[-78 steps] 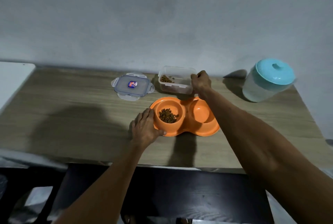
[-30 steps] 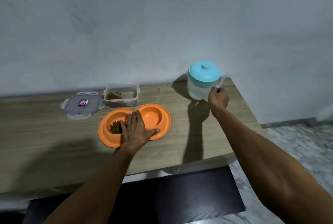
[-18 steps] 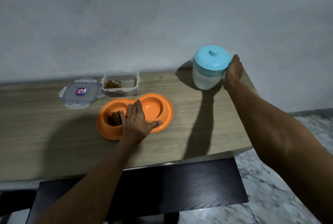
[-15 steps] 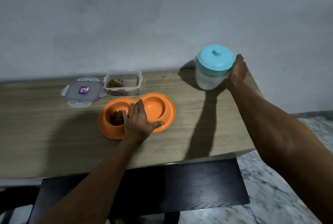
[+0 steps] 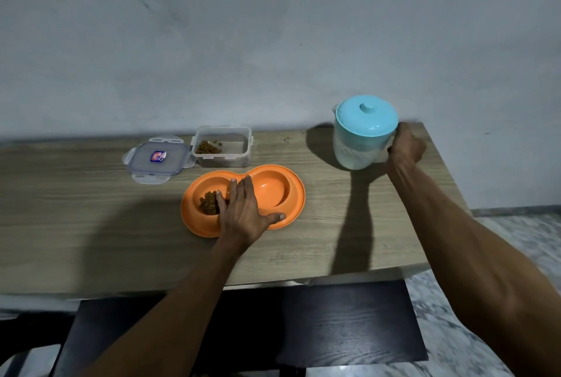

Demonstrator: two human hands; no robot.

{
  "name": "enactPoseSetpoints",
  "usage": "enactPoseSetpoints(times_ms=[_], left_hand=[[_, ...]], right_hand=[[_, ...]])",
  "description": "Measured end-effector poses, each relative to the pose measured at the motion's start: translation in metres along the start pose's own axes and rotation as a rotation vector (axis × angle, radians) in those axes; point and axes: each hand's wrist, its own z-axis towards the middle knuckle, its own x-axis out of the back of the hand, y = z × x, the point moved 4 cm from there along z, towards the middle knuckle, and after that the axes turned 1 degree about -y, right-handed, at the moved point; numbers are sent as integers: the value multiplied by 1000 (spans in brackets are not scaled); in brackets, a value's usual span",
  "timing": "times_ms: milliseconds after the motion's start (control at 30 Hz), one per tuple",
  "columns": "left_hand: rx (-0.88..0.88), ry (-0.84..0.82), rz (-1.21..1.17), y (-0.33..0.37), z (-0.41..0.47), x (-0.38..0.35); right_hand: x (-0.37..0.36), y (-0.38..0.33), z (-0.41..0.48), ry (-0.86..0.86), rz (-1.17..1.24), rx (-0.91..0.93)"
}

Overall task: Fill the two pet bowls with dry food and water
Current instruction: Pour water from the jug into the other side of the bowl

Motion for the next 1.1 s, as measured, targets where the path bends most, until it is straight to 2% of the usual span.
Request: enactPoseSetpoints(times_ms=[267, 533, 900, 1100], left_hand=[[-30, 15, -4, -5, -5, 3], [-51, 17, -17, -8, -7, 2], [-56, 22, -54, -11, -4, -1], [-60, 18, -53, -10, -4, 0]], right_hand=[[-1, 1, -31, -36, 26, 3], [-18, -8, -64, -131, -5, 98], [-36, -28, -93, -281, -193, 333], [-38, -35, -100, -308, -304, 433]])
